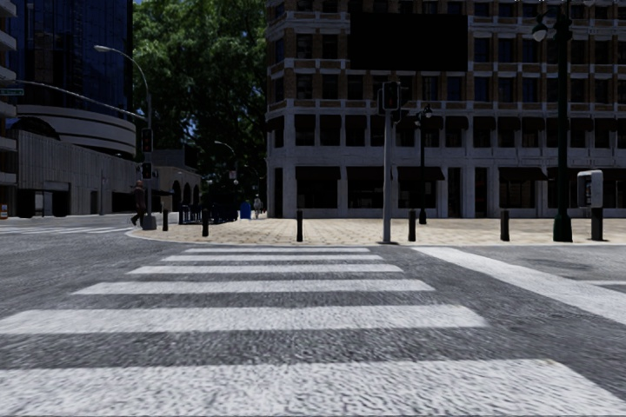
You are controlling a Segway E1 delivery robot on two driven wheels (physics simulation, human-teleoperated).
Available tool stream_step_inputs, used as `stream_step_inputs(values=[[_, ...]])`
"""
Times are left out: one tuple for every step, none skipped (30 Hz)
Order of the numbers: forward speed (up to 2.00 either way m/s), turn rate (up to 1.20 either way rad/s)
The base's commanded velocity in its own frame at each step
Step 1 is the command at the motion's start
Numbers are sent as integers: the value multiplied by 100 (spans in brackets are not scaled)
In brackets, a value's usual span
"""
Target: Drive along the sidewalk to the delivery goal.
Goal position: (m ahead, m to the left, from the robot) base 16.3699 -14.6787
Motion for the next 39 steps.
stream_step_inputs(values=[[182, 0], [182, 0], [182, 0], [182, 0], [182, 0], [182, 0], [182, 0], [182, 0], [182, 0], [182, 0], [182, 0], [182, 0], [182, 0], [182, 0], [182, 0], [182, 0], [182, 0], [182, -23], [182, -70], [182, -99], [182, -111], [182, -111], [182, -114], [182, -110], [182, 0], [182, 0], [182, 0], [182, 0], [182, 0], [182, 0], [182, 0], [182, 0], [182, 0], [182, 0], [182, 0], [182, 0], [182, 0], [182, 0], [182, 0]])
